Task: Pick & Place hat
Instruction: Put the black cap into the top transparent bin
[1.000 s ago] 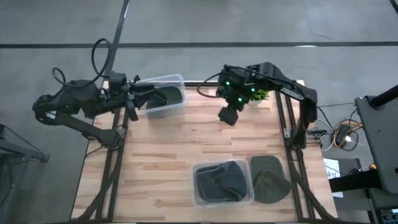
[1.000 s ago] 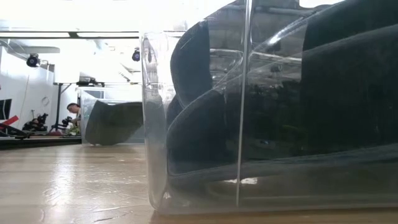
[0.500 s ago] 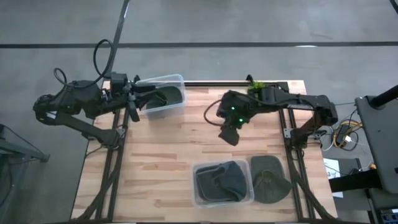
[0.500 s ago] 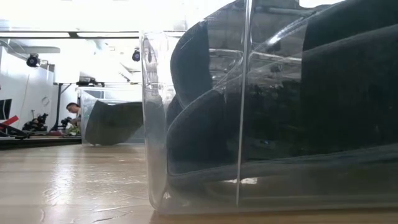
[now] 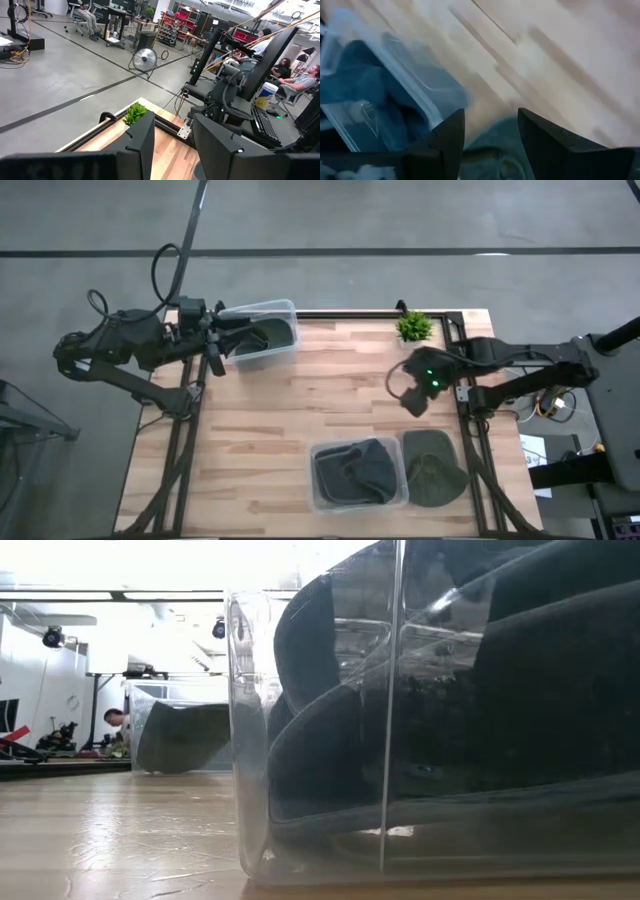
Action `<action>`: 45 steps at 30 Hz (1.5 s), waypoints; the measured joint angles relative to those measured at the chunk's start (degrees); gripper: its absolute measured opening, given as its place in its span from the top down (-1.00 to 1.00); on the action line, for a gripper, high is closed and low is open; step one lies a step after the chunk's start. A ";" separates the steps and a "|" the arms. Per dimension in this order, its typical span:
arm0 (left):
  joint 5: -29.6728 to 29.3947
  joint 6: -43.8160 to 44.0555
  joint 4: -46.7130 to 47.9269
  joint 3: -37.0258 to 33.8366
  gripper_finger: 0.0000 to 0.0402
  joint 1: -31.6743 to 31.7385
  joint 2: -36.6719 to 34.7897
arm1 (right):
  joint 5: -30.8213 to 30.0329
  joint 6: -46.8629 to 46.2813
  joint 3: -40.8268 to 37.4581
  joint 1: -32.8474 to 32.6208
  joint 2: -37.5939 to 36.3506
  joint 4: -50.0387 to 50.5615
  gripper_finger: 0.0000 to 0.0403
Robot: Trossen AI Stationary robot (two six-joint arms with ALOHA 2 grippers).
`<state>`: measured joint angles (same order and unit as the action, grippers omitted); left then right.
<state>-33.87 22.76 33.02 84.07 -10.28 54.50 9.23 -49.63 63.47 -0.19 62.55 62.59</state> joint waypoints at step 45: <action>0.00 0.35 -0.44 0.00 0.36 -0.02 1.42 | 28.62 -35.87 -22.67 -15.07 -0.19 6.18 0.13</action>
<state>-33.87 23.11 32.58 84.07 -10.31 55.92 37.85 -85.51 40.80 -15.26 62.36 68.77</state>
